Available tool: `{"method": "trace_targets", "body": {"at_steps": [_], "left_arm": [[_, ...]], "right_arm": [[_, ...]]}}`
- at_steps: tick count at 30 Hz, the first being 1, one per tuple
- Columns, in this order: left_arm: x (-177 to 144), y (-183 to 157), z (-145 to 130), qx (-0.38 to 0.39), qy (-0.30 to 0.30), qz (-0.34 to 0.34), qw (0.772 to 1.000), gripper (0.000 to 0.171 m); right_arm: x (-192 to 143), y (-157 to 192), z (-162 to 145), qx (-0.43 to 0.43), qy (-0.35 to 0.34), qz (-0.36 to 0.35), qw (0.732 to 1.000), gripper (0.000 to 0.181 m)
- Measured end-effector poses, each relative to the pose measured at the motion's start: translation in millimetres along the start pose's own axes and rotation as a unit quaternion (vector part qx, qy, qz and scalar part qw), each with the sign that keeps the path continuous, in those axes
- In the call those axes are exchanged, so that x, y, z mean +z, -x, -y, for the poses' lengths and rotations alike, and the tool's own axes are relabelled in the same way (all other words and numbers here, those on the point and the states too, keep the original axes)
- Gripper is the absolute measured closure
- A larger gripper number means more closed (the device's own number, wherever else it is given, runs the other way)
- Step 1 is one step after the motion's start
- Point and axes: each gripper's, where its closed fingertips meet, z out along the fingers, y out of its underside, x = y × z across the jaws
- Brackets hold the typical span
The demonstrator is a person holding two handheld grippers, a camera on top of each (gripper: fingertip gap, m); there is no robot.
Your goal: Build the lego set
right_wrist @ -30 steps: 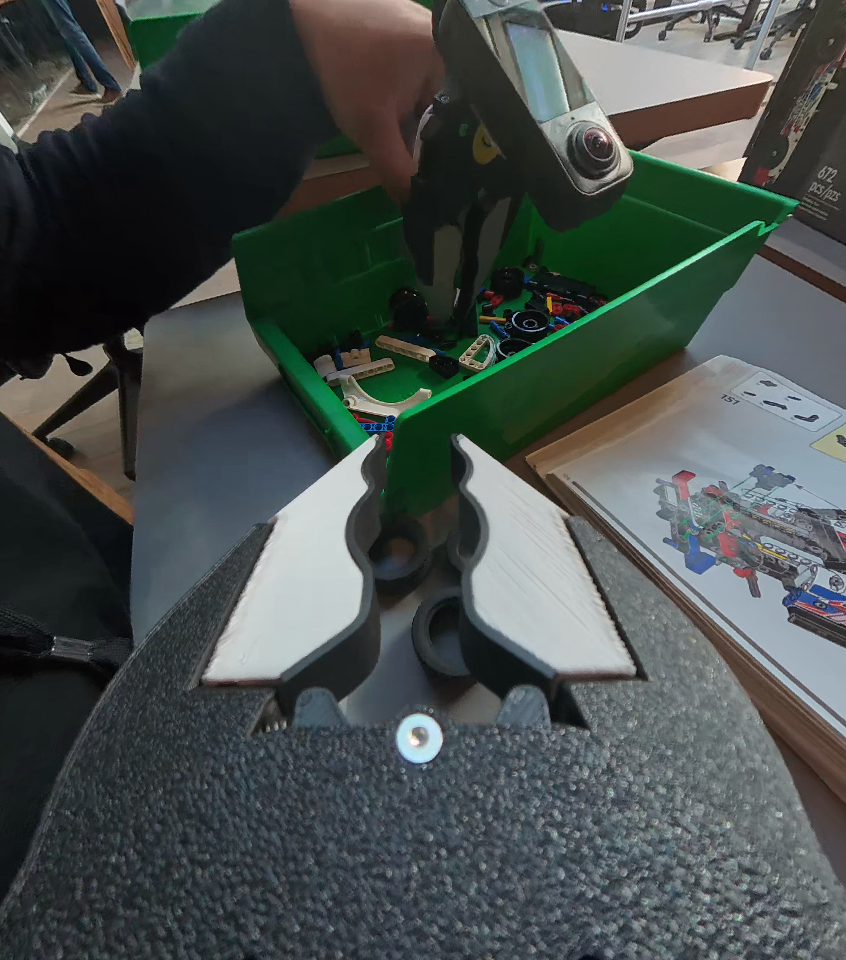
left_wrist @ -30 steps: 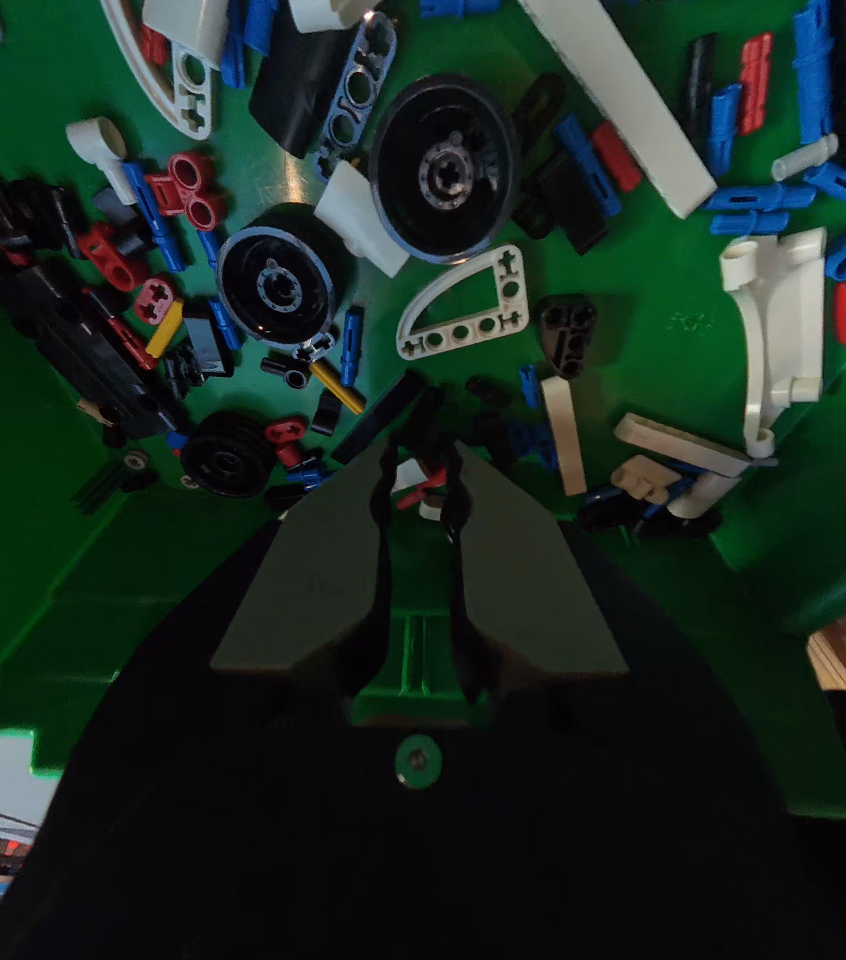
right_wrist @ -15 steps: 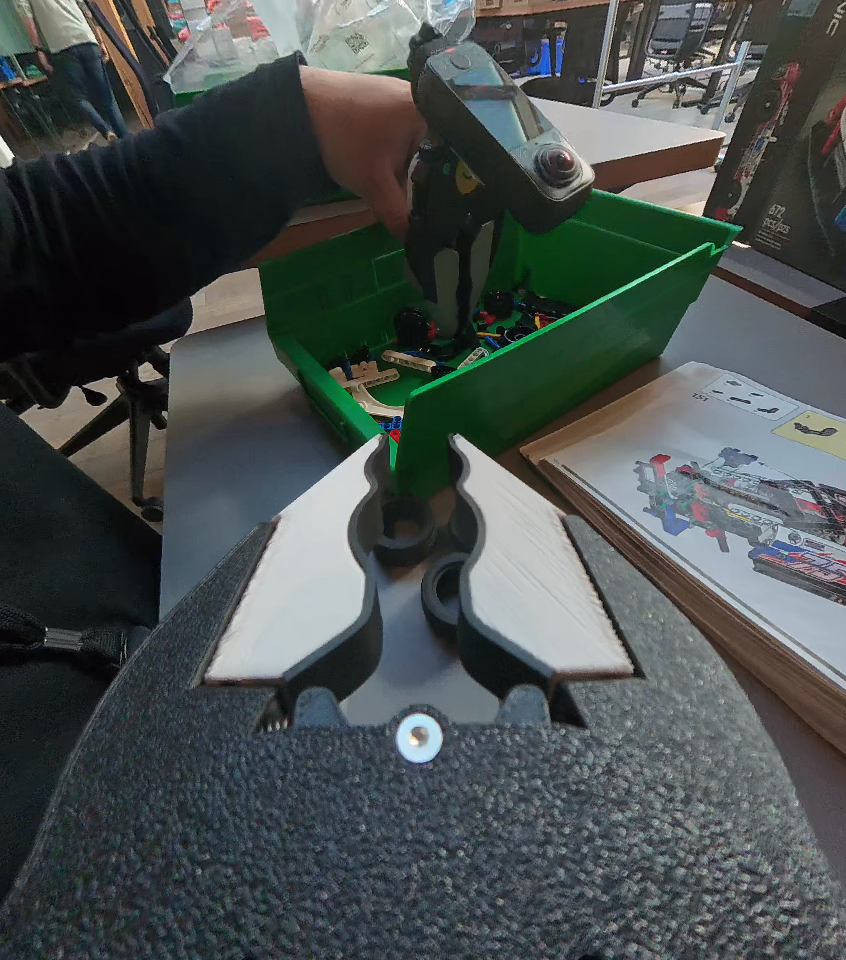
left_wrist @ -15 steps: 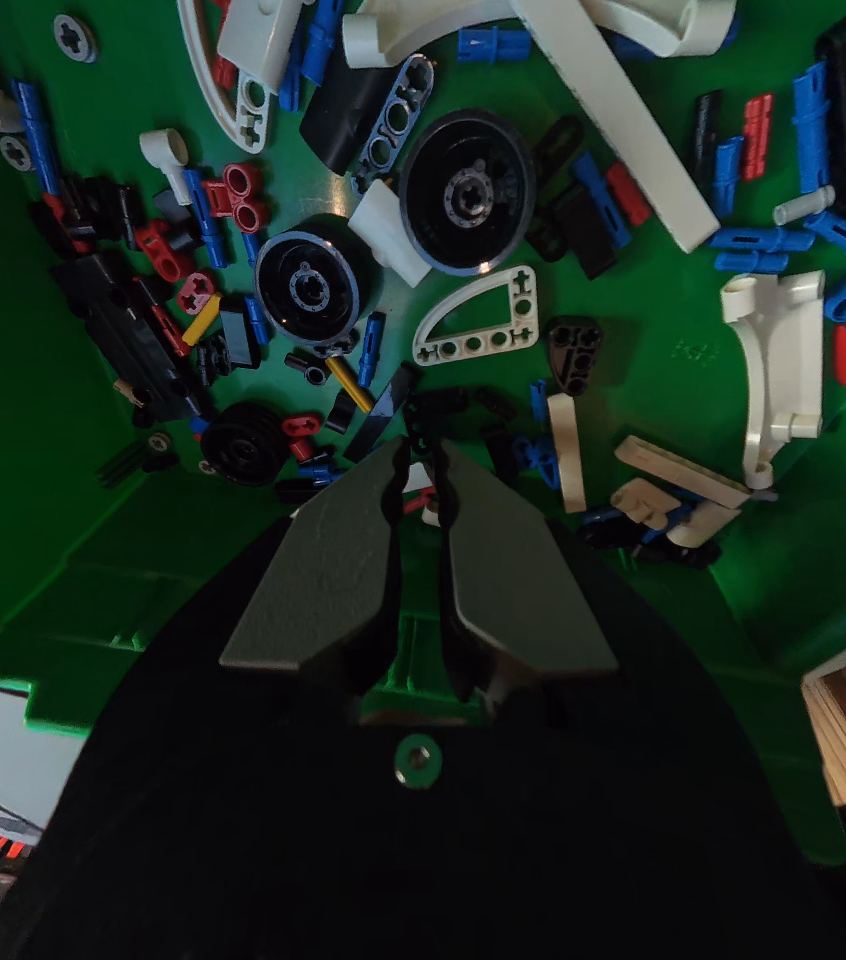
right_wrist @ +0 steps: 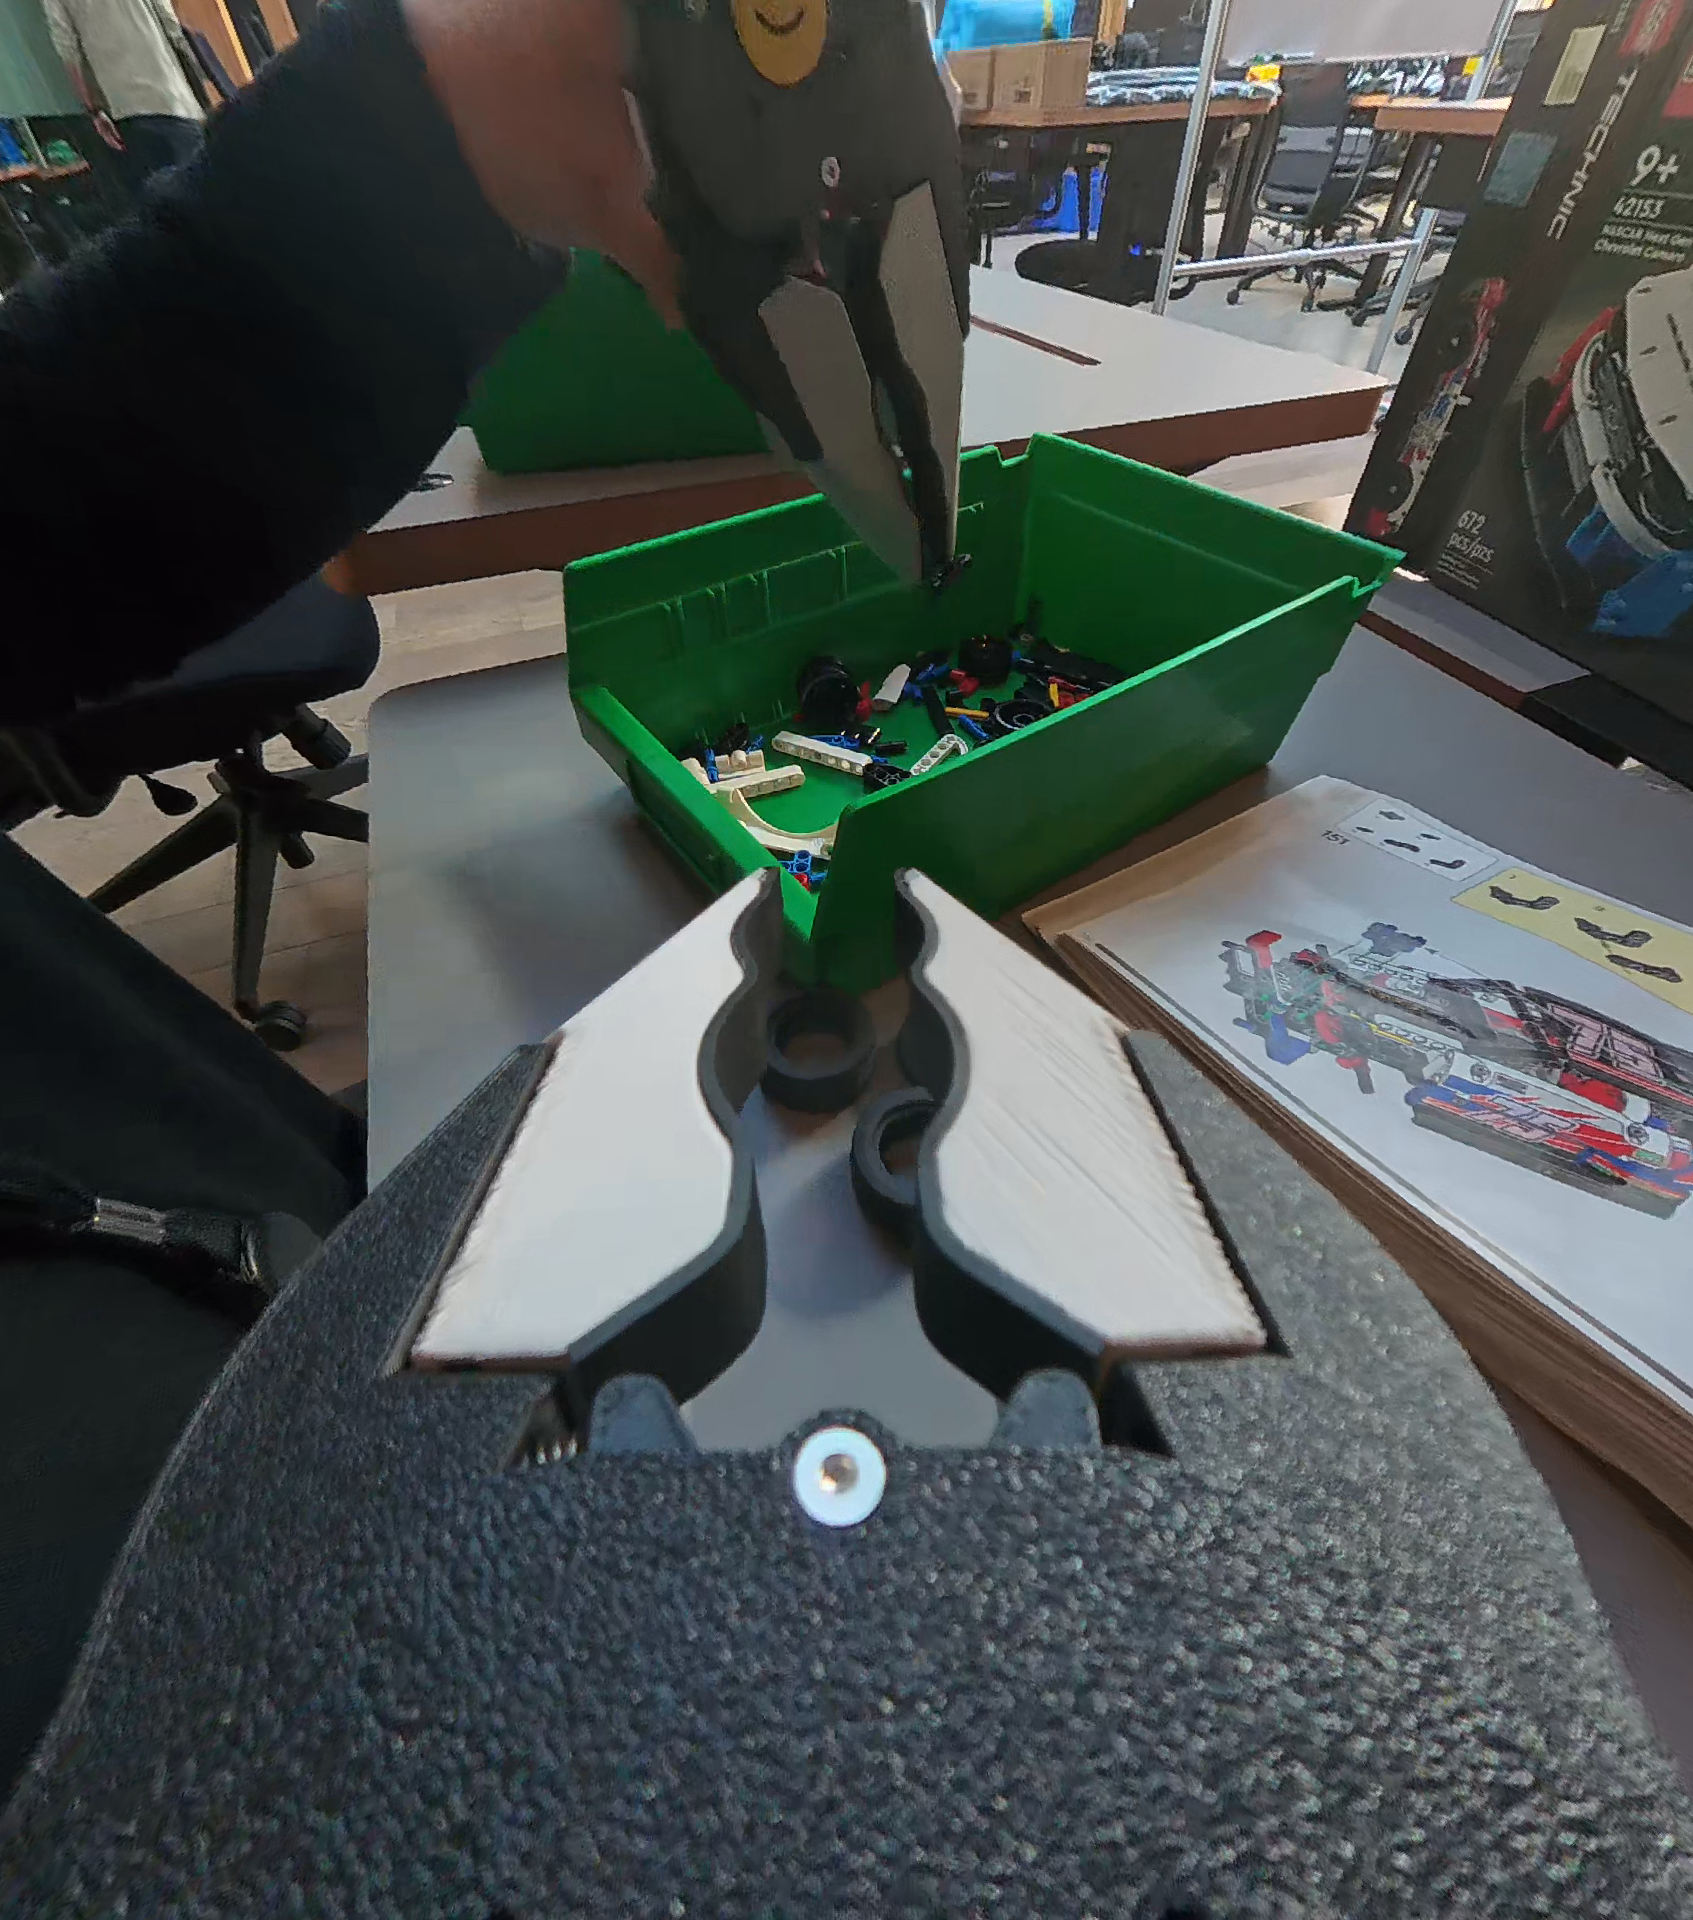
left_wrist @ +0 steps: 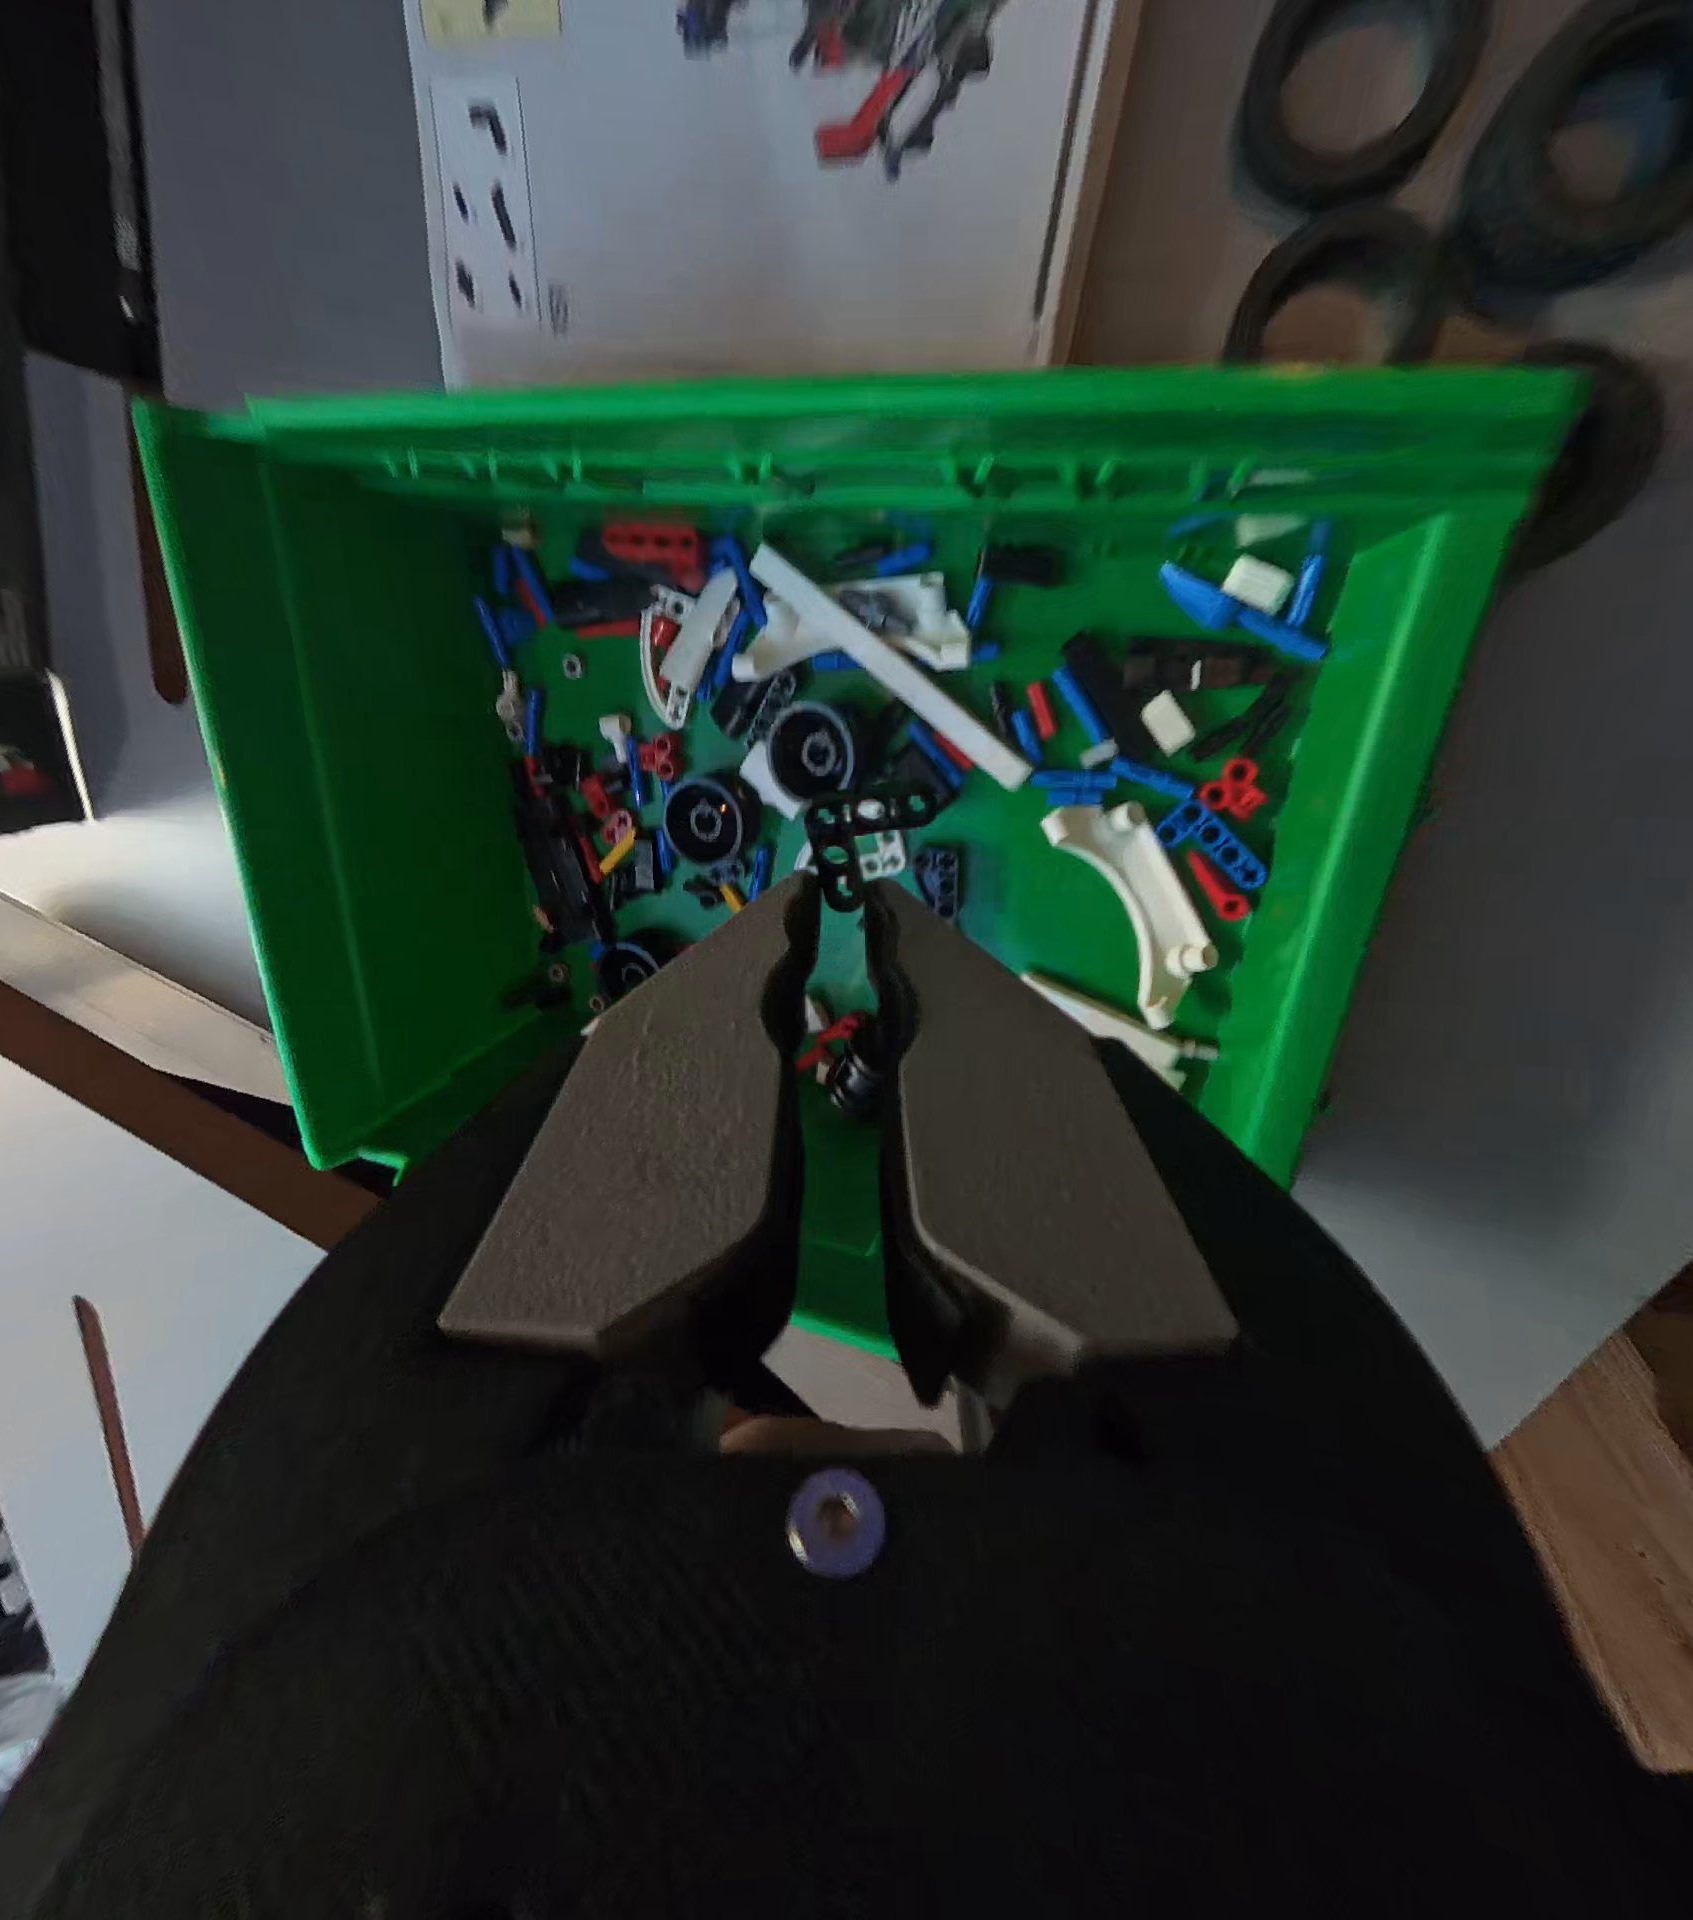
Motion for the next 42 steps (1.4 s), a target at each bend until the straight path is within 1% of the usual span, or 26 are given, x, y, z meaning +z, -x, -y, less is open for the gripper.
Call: {"method": "trace_targets", "body": {"at_steps": [4, 6, 10, 12, 14, 16, 18, 19, 22, 25, 26, 27, 28, 29, 30, 32, 35, 40, 42], "left_arm": [[-15, -34, 51, 0.023, -0.073, -0.004, 0.997, 0.166], [-14, -55, 72, 0.027, -0.091, -0.014, 0.995, 0.166], [-1, -96, 95, 0.012, -0.089, -0.027, 0.996, 0.166], [9, -124, 104, -0.006, -0.092, -0.055, 0.994, 0.166], [24, -144, 111, -0.024, -0.084, -0.069, 0.994, 0.165], [39, -167, 123, -0.04, -0.088, -0.099, 0.99, 0.166], [51, -188, 133, -0.052, -0.083, -0.131, 0.987, 0.166], [56, -194, 136, -0.054, -0.08, -0.133, 0.986, 0.165], [71, -198, 152, -0.066, -0.093, -0.121, 0.986, 0.166], [92, -196, 163, -0.094, -0.077, -0.127, 0.984, 0.164], [93, -195, 172, -0.115, -0.093, -0.135, 0.98, 0.166], [93, -198, 175, -0.134, -0.091, -0.158, 0.974, 0.166], [91, -200, 177, -0.152, -0.088, -0.174, 0.969, 0.161], [89, -202, 178, -0.164, -0.09, -0.186, 0.965, 0.146], [87, -204, 178, -0.169, -0.095, -0.196, 0.961, 0.135], [84, -209, 173, -0.167, -0.097, -0.207, 0.959, 0.136], [84, -209, 167, -0.152, -0.105, -0.193, 0.964, 0.142], [83, -217, 180, -0.136, -0.135, -0.201, 0.961, 0.141], [81, -225, 184, -0.133, -0.143, -0.218, 0.956, 0.14]], "right_arm": [[-21, 1, -5, -0.011, 0.009, -0.026, 1.0, 0.161], [-36, 1, -9, -0.011, 0.01, -0.046, 0.999, 0.161], [-74, -6, -23, -0.001, 0.014, -0.1, 0.995, 0.162], [-95, -11, -31, 0.008, 0.014, -0.129, 0.991, 0.162], [-116, -17, -38, 0.017, 0.011, -0.157, 0.987, 0.164], [-134, -21, -45, 0.027, 0.006, -0.18, 0.983, 0.166], [-146, -24, -51, 0.035, 0.001, -0.194, 0.98, 0.167], [-150, -24, -53, 0.039, 0.001, -0.195, 0.98, 0.167], [-152, -25, -63, 0.044, 0.012, -0.193, 0.98, 0.167], [-146, -24, -71, 0.05, 0.02, -0.181, 0.982, 0.167], [-144, -23, -72, 0.052, 0.022, -0.177, 0.983, 0.167], [-141, -23, -74, 0.053, 0.026, -0.175, 0.983, 0.166], [-140, -24, -76, 0.053, 0.031, -0.174, 0.983, 0.166], [-139, -24, -77, 0.053, 0.033, -0.174, 0.983, 0.166], [-138, -24, -77, 0.054, 0.034, -0.175, 0.983, 0.166], [-137, -25, -80, 0.059, 0.036, -0.172, 0.983, 0.166], [-132, -27, -86, 0.071, 0.044, -0.165, 0.983, 0.167], [-120, -30, -87, 0.067, 0.054, -0.158, 0.984, 0.166], [-119, -30, -85, 0.073, 0.05, -0.154, 0.984, 0.166]]}}
